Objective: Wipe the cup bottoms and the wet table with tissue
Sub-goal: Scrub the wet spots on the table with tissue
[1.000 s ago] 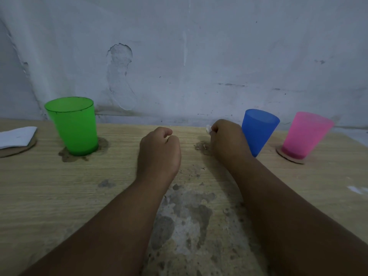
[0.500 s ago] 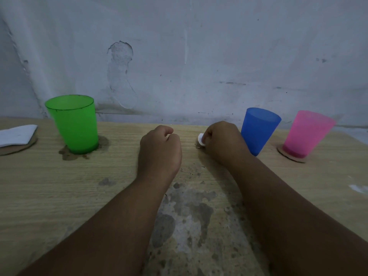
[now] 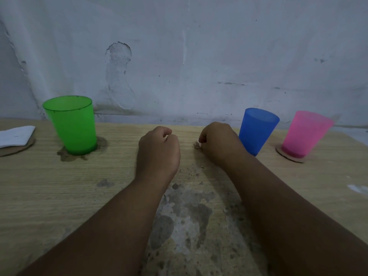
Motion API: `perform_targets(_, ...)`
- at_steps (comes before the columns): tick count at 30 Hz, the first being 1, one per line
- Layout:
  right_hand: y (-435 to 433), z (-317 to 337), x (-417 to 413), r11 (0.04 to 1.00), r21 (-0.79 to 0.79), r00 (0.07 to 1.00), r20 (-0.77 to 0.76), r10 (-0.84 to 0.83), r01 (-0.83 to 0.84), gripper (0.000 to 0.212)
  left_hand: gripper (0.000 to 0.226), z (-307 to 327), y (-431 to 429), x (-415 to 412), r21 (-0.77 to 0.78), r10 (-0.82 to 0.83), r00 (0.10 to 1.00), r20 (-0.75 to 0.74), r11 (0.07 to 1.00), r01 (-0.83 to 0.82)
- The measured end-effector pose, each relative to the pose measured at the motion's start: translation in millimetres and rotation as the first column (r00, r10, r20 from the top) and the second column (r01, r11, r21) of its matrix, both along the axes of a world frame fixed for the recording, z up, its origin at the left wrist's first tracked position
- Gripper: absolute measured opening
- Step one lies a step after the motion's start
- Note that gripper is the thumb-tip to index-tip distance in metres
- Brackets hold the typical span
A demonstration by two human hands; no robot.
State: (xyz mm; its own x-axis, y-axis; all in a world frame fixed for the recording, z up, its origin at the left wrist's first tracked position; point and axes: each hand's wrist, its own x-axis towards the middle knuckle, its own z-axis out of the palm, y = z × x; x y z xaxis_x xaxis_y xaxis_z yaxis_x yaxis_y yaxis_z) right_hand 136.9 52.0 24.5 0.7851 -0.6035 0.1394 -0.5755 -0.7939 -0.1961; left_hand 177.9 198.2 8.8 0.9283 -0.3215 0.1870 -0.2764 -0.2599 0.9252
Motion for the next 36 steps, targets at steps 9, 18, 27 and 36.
perform_targets(9, -6, 2, -7, 0.999, 0.002, 0.995, 0.092, -0.044, 0.044, 0.019, 0.038, 0, 0, 0, -0.008, 0.003, 1.000, -0.008, 1.000, -0.003)
perform_targets(18, -9, 5, 0, 0.999, 0.030, 1.000, -0.012, -0.023, 0.023, 0.024, 0.038, -1, 1, 1, -0.012, 0.002, 1.000, -0.021, 1.000, -0.003)
perform_targets(27, 1, 11, -9, 0.982, -0.005, 0.980, -0.049, 0.191, -0.191, 0.026, 0.039, -1, 0, 1, -0.002, 0.004, 1.000, -0.011, 1.000, -0.004)
perform_targets(36, -7, 11, -25, 0.986, 0.038, 0.979, 0.134, 0.155, -0.161, 0.019, 0.039, -2, -1, 1, -0.009, -0.001, 1.000, -0.016, 1.000, 0.001)
